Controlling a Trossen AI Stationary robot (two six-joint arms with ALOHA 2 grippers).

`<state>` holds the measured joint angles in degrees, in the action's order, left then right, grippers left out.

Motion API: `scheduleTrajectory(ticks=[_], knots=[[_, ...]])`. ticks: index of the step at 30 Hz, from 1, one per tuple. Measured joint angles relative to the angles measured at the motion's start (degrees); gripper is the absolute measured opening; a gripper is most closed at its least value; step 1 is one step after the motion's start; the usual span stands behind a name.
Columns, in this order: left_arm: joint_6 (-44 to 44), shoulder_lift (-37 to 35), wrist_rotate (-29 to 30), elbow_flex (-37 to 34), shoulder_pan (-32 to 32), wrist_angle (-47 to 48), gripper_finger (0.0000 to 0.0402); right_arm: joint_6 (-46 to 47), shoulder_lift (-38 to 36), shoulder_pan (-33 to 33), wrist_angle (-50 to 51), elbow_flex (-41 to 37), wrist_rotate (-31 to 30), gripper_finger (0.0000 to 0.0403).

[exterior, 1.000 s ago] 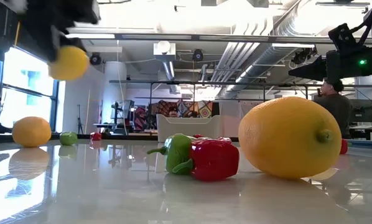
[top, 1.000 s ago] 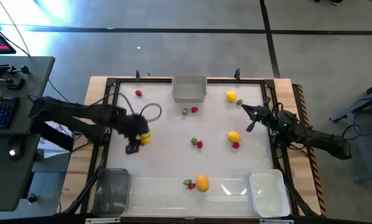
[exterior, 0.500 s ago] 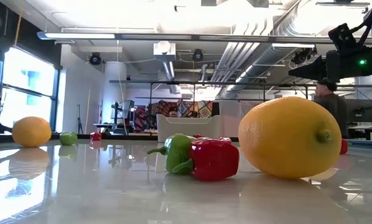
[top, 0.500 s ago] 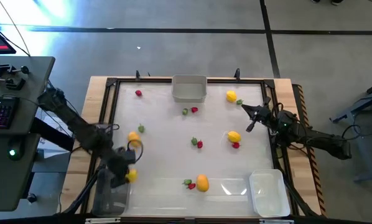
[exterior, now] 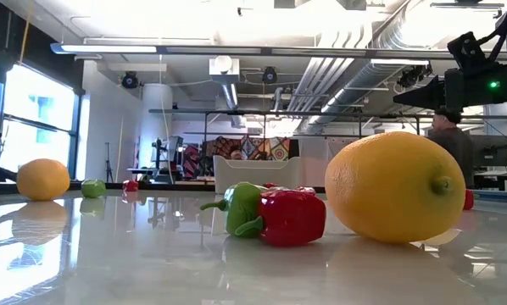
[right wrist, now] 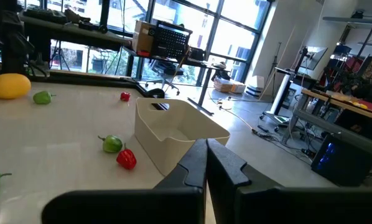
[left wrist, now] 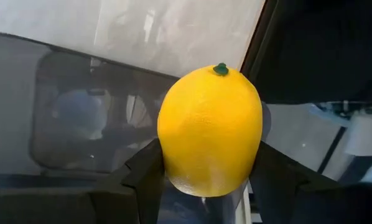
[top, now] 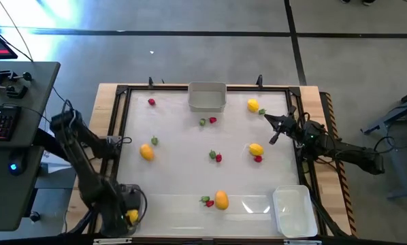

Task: Sort produce into baskets
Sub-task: Put the lemon into the black bin

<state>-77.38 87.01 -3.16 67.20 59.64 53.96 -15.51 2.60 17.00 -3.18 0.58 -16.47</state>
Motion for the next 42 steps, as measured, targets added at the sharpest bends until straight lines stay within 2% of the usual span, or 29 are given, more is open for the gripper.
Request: scheduleTrajectory(ticks=[7, 13, 22, 31, 42], knots=[[-6.1, 8.2, -2.0, 2.1, 3.0, -0.3, 0.0175, 0.0, 0.0, 0.0, 0.0, 0.0, 0.0, 0.0], [-8.2, 10.2, -2.3, 2.5, 4.4, -0.4, 0.0175, 0.0, 0.0, 0.0, 0.0, 0.0, 0.0, 0.0], [-2.7, 10.3, -1.4, 2.5, 4.3, -0.8, 0.0188, 0.0, 0.0, 0.0, 0.0, 0.0, 0.0, 0.0], [1.7, 14.0, -1.1, 2.5, 4.3, -1.0, 0.019, 0.0, 0.0, 0.0, 0.0, 0.0, 0.0, 0.0], [2.0, 14.6, -4.9, 2.5, 3.2, -1.5, 0.0216, 0.0, 0.0, 0.0, 0.0, 0.0, 0.0, 0.0]])
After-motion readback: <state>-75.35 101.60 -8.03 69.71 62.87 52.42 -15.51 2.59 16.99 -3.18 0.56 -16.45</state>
